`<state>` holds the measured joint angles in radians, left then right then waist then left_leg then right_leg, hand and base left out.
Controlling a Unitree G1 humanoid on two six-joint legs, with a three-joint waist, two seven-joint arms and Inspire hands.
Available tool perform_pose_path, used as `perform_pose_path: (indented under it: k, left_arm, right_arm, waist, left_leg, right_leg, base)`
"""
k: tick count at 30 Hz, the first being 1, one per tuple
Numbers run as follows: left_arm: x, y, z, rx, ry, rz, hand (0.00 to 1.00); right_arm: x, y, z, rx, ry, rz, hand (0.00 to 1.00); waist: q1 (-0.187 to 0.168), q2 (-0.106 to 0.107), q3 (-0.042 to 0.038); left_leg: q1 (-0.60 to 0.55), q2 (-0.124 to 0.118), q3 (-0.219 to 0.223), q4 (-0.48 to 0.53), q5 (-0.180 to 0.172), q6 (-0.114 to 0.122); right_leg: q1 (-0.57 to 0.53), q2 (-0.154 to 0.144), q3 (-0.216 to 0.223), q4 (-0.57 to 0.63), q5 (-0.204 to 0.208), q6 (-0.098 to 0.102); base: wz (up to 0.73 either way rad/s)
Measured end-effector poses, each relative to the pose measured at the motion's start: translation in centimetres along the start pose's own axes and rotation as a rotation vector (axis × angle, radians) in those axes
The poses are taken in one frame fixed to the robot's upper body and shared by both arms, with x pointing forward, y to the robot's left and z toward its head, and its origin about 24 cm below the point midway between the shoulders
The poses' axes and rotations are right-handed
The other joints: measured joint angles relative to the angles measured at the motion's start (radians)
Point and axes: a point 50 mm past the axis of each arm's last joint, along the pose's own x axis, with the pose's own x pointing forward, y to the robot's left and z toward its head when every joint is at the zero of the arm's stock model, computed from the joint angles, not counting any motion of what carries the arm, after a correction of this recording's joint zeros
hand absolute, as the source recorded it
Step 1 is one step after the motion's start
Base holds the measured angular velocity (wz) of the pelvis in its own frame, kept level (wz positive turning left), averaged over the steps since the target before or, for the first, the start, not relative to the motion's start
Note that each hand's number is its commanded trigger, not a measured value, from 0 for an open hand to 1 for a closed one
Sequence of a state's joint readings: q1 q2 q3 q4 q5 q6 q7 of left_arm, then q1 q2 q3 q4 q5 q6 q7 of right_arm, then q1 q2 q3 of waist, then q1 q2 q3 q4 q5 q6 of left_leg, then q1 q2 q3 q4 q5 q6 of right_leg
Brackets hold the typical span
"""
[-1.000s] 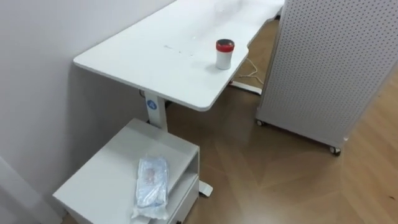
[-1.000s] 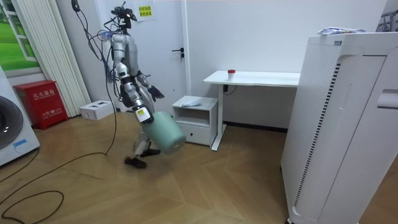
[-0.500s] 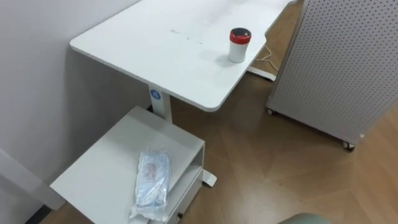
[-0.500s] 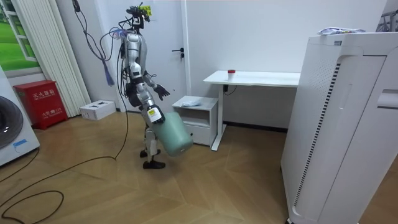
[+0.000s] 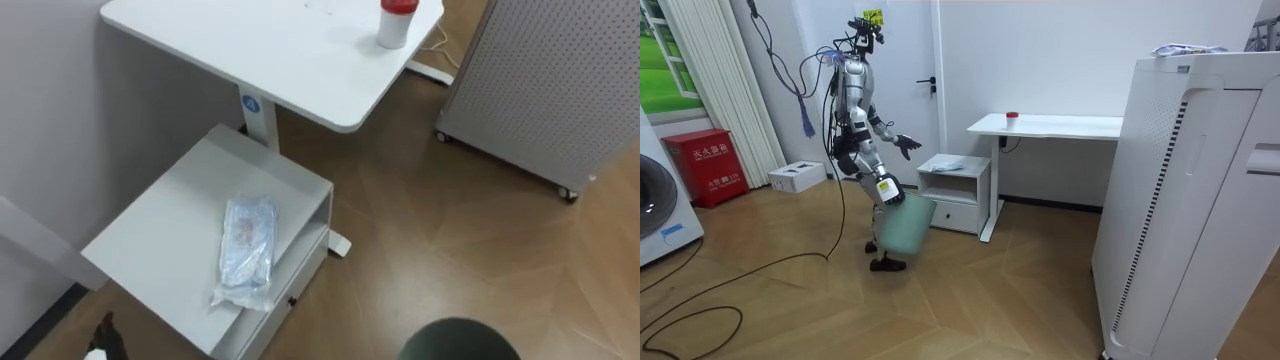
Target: Pick garbage
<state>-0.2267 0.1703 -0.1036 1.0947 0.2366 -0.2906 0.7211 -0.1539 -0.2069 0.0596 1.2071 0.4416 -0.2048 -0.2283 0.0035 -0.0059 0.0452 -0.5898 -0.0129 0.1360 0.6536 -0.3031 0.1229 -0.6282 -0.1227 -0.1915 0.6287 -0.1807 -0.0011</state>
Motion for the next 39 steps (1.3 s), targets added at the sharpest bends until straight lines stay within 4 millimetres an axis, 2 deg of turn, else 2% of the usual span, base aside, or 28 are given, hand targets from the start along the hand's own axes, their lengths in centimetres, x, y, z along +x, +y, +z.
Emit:
perform_pose_path:
  k: [3,7,10,15,20,23,27,30,34,39]
  left_arm:
    - [0.9,0.2,1.9,-0.009,-0.063,0.067,0.00]
    - [1.9,0.3,4.5,-0.020,-0.149,0.142,0.00]
    - [2.5,0.4,6.1,-0.030,-0.194,0.181,0.00]
    - [2.9,0.5,7.5,-0.035,-0.236,0.218,0.00]
    - [3.2,1.3,7.3,-0.008,-0.248,0.277,0.00]
    - [3.5,1.6,7.5,0.022,-0.270,0.289,0.00]
    - [4.1,1.7,9.1,0.044,-0.318,0.293,0.00]
    - [4.6,1.7,10.5,0.051,-0.355,0.297,0.00]
    - [5.2,2.1,12.0,0.047,-0.387,0.315,0.00]
    - [5.6,2.5,12.8,0.100,-0.436,0.326,0.00]
  right_arm:
    - [0.1,0.3,0.6,0.016,-0.019,0.007,1.00]
    - [0.4,1.2,2.2,0.045,-0.058,0.029,1.00]
    - [0.5,2.0,3.3,0.036,-0.083,0.046,1.00]
    - [0.6,3.0,4.8,0.017,-0.124,0.079,1.00]
    - [0.6,3.8,6.0,0.020,-0.154,0.105,1.00]
    - [0.6,4.3,6.7,-0.007,-0.171,0.124,1.00]
    - [0.5,5.5,9.1,-0.008,-0.224,0.160,1.00]
    - [0.3,6.3,9.9,-0.042,-0.248,0.199,1.00]
    - [0.3,6.5,10.2,-0.045,-0.257,0.219,1.00]
    - [0.2,6.8,11.3,-0.049,-0.288,0.229,1.00]
  waist:
    - [-0.009,0.001,0.0045]
    - [-0.033,0.000,0.0189]
    - [-0.051,-0.003,0.0221]
    - [-0.064,-0.010,0.0260]
    - [-0.084,-0.020,0.0326]
    - [-0.093,-0.025,0.0347]
    - [-0.109,-0.027,0.0357]
    - [-0.110,-0.026,0.0364]
    - [-0.111,-0.024,0.0373]
    - [-0.117,-0.024,0.0406]
  left_leg:
    - [-0.038,-0.002,-0.001,0.020,0.001,-0.001]
    - [-0.113,0.001,0.001,0.068,0.000,-0.002]
    - [-0.163,0.007,0.002,0.106,-0.005,-0.005]
    - [-0.221,0.022,0.006,0.150,-0.017,-0.015]
    - [-0.263,0.037,0.010,0.182,-0.024,-0.029]
    - [-0.303,0.044,0.006,0.209,-0.029,-0.037]
    - [-0.370,0.057,0.000,0.243,-0.033,-0.040]
    - [-0.401,0.063,0.000,0.250,-0.032,-0.042]
    - [-0.433,0.063,0.001,0.251,-0.032,-0.043]
    - [-0.473,0.064,0.001,0.251,-0.032,-0.043]
  right_leg:
    - [-0.038,-0.015,-0.004,0.025,-0.003,-0.008]
    - [-0.113,-0.015,-0.001,0.069,-0.014,-0.022]
    - [-0.163,-0.015,0.002,0.105,-0.023,-0.029]
    - [-0.224,-0.017,0.001,0.148,-0.037,-0.047]
    - [-0.270,-0.010,0.002,0.180,-0.048,-0.065]
    - [-0.307,-0.005,0.001,0.202,-0.054,-0.073]
    - [-0.367,0.003,-0.004,0.223,-0.052,-0.082]
    - [-0.394,0.003,-0.012,0.224,-0.046,-0.091]
    - [-0.427,0.004,-0.010,0.225,-0.045,-0.092]
    - [-0.469,0.004,-0.010,0.228,-0.045,-0.092]
  base:
    - [0.01]
    - [0.02]
    - [-0.01]
    - [-0.04]
    - [-0.03]
    - [-0.01]
    - [-0.01]
    - [-0.01]
    - [0.00]
    - [0.00]
